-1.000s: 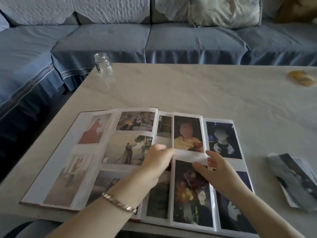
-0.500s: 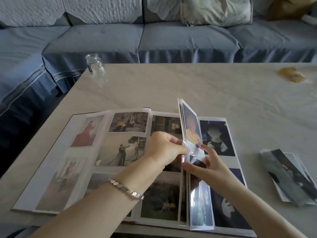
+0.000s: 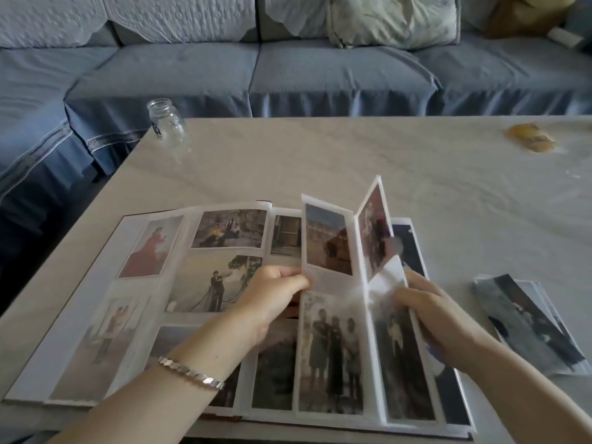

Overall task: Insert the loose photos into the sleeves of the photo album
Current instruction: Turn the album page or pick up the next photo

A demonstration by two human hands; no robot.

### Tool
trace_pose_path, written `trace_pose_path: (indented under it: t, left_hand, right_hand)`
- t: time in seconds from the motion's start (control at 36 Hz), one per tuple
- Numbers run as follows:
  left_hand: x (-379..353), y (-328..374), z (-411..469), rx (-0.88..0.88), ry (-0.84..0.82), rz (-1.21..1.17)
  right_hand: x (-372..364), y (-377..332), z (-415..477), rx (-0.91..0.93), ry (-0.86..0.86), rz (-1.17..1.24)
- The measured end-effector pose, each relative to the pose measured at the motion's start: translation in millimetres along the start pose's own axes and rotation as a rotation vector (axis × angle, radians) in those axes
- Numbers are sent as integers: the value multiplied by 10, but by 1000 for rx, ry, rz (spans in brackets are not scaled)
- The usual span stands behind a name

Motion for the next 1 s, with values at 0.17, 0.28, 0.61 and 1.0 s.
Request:
trace_pose_path:
  t: [0.17, 0.28, 0.61, 1.0]
  left_hand:
    - [-85, -9, 32, -75, -59, 127]
    - [-189, 11, 68, -85, -66, 223]
    - [-323, 32, 131, -64, -55, 312]
    - [-15, 40, 71, -25, 48, 216]
  right_hand:
    - [646, 43, -81, 60, 485, -328]
    - [1052, 129, -218, 57, 792, -702]
    - [1220, 583, -187, -200, 833, -1393]
    - [1166, 294, -511, 214, 1073, -995]
Point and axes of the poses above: each hand's wrist, its own z-axis towards the middle knuckle, its own x-axis out of the back of the hand, y = z × x, the point moved 8 cm from there along z, towards the middle knuckle, and after that the axes turned 12 degrees about -x, right-handed, at the moved point
